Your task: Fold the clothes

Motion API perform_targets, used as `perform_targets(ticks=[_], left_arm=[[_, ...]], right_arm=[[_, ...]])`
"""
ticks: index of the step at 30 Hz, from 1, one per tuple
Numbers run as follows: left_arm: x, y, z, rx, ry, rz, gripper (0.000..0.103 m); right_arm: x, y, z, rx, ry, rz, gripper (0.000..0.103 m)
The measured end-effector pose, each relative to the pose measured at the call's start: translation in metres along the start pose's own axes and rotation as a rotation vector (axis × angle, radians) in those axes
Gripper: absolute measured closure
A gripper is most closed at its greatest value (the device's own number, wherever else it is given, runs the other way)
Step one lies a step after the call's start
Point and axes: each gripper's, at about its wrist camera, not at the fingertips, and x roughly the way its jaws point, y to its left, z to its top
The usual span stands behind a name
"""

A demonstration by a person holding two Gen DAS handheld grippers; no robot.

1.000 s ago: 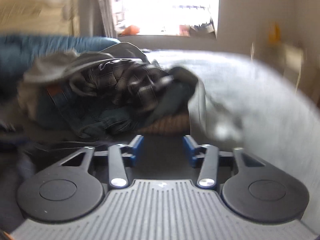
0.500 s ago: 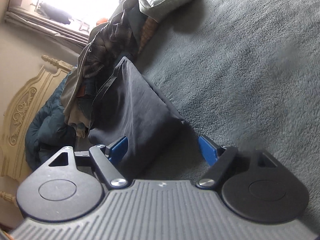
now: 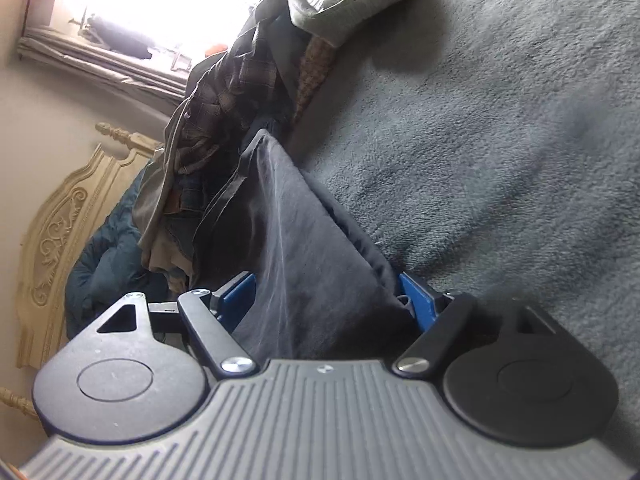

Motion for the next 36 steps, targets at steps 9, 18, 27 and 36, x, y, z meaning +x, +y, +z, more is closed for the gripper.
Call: perform_targets(ticks=[9, 18, 27, 36], left_arm=[[-0.014, 0.014, -0.001, -0.169, -0.042, -0.078, 0.097], [-0.083, 0.014, -0.028, -0.127, 0.019, -0.123, 0.097], [-0.174, 0.029, -0.094, 0.001, 0.124, -0.061, 0.096], [-0.202, 0.029, -0.085, 0.13, 0.076, -0.014, 0.054]], right_arm=[[0.017, 0.002, -0.007, 0.018, 0.057, 0.017, 0.094], [-0.025, 0.018, -0.065, 0.032, 0.01, 0.081, 0.098], [-0.096, 0.013, -0.202, 0.105, -0.017, 0.124, 0.098], [-0.127, 0.037, -0.246, -0.094, -0.036, -0.092, 0.07]])
